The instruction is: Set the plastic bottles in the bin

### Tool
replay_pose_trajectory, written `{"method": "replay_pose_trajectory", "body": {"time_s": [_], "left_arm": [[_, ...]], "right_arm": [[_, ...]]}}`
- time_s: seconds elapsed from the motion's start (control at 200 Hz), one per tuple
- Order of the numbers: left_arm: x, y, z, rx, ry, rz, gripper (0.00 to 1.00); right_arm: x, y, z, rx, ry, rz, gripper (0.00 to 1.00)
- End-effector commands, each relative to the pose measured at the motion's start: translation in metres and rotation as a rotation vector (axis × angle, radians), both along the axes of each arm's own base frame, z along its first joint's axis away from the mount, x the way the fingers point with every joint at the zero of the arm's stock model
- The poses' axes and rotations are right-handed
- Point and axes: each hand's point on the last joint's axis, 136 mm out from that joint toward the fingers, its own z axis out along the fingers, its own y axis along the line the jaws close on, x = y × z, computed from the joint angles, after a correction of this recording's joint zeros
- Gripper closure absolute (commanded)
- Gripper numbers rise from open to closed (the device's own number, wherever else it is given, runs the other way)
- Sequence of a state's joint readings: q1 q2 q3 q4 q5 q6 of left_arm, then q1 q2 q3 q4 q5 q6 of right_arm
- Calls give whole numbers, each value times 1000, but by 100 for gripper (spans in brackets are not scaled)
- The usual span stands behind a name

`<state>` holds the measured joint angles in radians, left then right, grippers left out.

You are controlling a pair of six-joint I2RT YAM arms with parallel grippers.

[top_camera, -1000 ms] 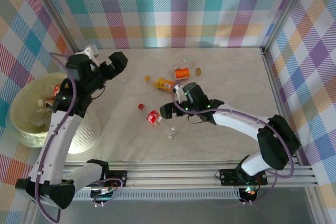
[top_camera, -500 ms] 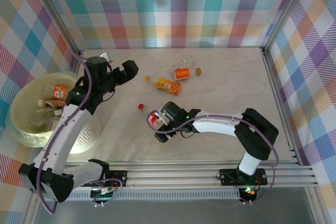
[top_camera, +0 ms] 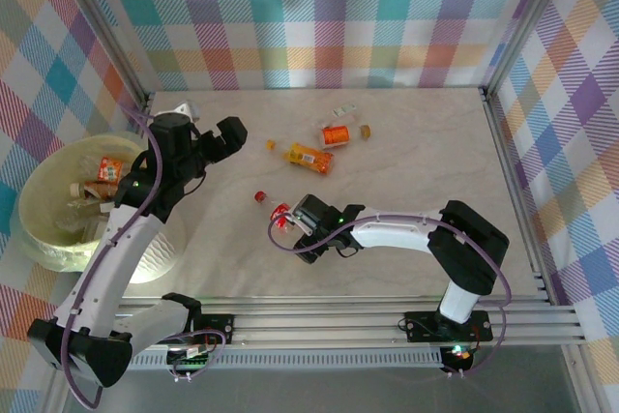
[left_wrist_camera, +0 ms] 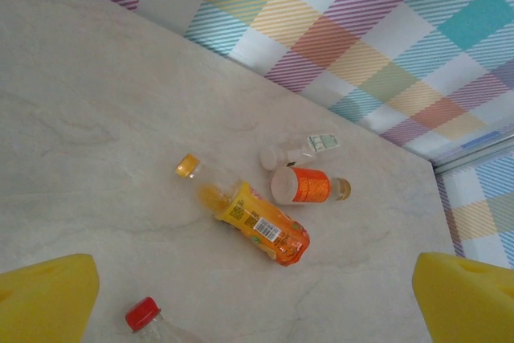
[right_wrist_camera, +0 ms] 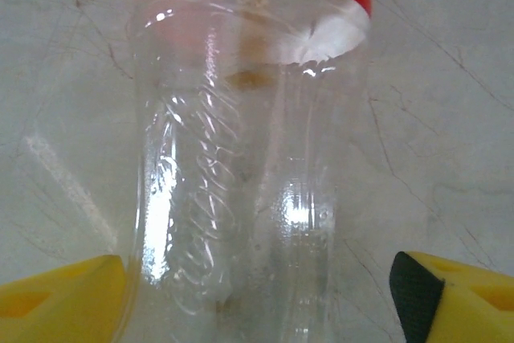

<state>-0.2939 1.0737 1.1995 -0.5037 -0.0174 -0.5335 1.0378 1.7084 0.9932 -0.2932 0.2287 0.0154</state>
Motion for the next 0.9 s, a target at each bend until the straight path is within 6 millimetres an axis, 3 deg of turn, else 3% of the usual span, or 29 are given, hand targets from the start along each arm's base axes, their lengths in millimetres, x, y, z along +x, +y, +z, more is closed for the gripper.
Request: {"method": "replay_pose_trajectory", "body": {"time_s": [0.0,0.29,0.42,0.61,0.895], "left_arm": [[0,-2,-5,18,13,-8,0],[4,-7,-14,14,41,-27,0],[3,-7,-15,14,46,-28,0],[2,-8,-19,18,59,-37,0],[6,-35,-33,-7,77,-182,0]], "right_arm": [[2,-5,-7,-36,-17,-19,18],[1,-6,-22,-62,-1,-15,19],[3,-2,-19,-44,-11,-15,23],[11,4,10,54,-96,-25,32],[26,19,81,329,-202,-120,45]]}}
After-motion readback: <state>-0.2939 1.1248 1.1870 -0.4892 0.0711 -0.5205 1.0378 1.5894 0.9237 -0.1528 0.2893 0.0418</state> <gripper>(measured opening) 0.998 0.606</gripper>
